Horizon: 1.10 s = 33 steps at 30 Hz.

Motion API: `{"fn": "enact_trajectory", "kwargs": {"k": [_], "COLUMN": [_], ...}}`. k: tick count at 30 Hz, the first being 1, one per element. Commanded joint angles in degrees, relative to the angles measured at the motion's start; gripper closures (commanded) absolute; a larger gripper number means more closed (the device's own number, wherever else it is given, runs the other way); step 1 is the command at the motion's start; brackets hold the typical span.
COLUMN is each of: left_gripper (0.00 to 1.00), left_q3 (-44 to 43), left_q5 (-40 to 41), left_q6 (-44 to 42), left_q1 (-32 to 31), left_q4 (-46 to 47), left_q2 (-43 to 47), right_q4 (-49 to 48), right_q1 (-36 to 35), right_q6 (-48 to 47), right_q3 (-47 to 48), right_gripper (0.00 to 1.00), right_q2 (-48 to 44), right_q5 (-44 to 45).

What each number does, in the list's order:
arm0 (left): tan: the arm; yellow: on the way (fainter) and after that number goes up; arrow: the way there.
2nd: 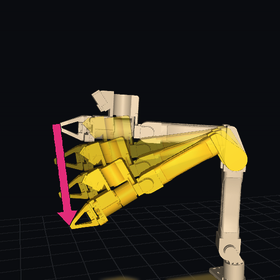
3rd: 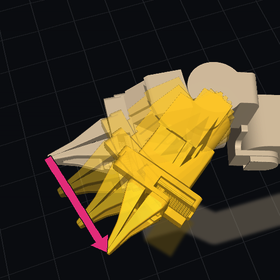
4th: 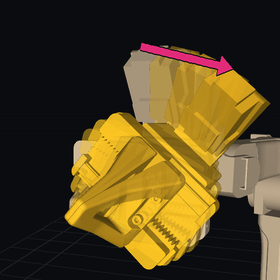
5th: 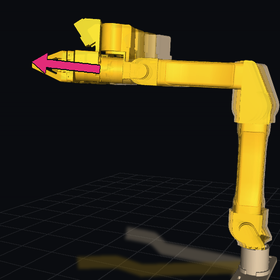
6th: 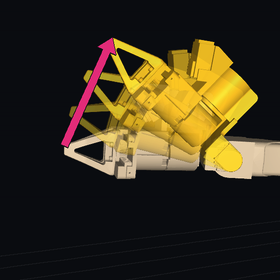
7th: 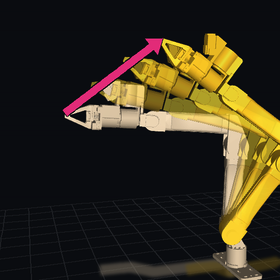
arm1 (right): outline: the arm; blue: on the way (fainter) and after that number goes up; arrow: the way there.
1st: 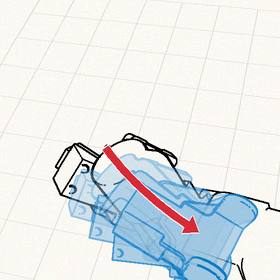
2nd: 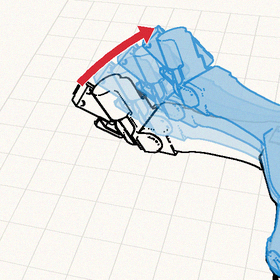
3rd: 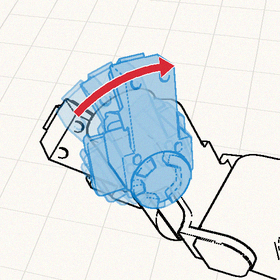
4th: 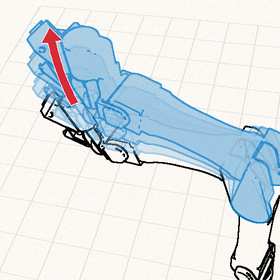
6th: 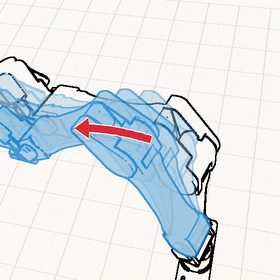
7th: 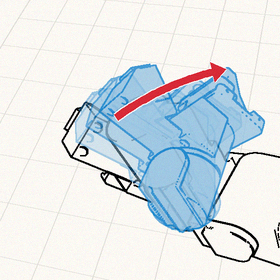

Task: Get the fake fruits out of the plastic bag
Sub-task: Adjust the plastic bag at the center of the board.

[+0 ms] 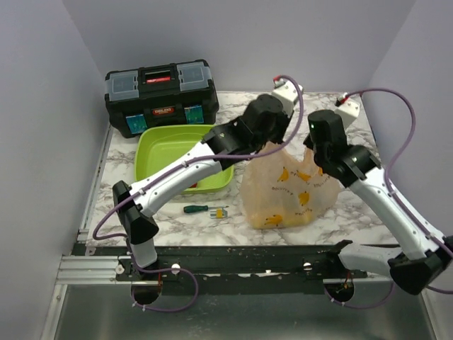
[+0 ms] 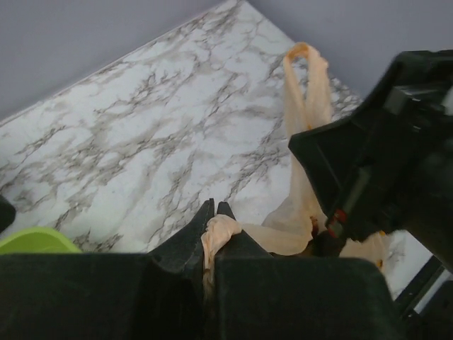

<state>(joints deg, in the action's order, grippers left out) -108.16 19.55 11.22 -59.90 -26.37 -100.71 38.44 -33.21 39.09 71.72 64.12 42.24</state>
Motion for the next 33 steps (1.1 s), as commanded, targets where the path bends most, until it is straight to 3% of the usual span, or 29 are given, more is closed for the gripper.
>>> {"fn": "enact_trajectory", "kwargs": {"k": [1, 5, 9, 12, 16, 23, 26, 33], "left_gripper": [1.00, 1.00, 1.00, 1.00, 1.00, 1.00, 1.00, 1.00], "left_q3": [-10.04, -17.59, -20.60, -18.46, -5.56, 24.21, 32.71, 44.13], "left_q5": [-21.33, -29.19, -37.51, -42.12, -44.47, -49.37, -49.54, -46.66], "left_q6": [4.29, 7.77, 10.76, 12.62, 13.53, 22.04, 23.66, 24.24], "left_q1": [6.28, 11.65, 16.98, 19.53, 20.42, 20.41, 20.34, 19.83], "left_q4": [-5.56, -7.03, -6.03, -5.74, -1.77, 14.72, 18.74, 23.25], "left_q2": [0.06, -2.53, -3.62, -2.79, 2.40, 13.71, 18.65, 26.77], "right_q4": [-0.24, -0.12, -0.99, -1.68, -4.09, -4.88, -3.66, 2.08], "right_q1": [7.54, 20.15, 21.52, 21.52, 21.52, 21.52, 21.57, 21.53], "right_q6": [-6.27, -7.19, -9.00, -8.71, -7.35, -3.61, -5.21, -13.18], "right_q3": [10.29, 20.99, 27.80, 26.06, 15.29, -5.81, -9.30, -3.89], "right_gripper": [0.99, 0.99, 0.99, 0.99, 0.99, 0.91, 0.83, 0.29], "right_q2": [7.97, 15.65, 18.91, 17.36, 11.34, -0.70, -3.76, -7.26], "right_q5": [1.90, -10.90, -11.30, -10.84, -14.69, -19.63, -22.51, -27.27]}}
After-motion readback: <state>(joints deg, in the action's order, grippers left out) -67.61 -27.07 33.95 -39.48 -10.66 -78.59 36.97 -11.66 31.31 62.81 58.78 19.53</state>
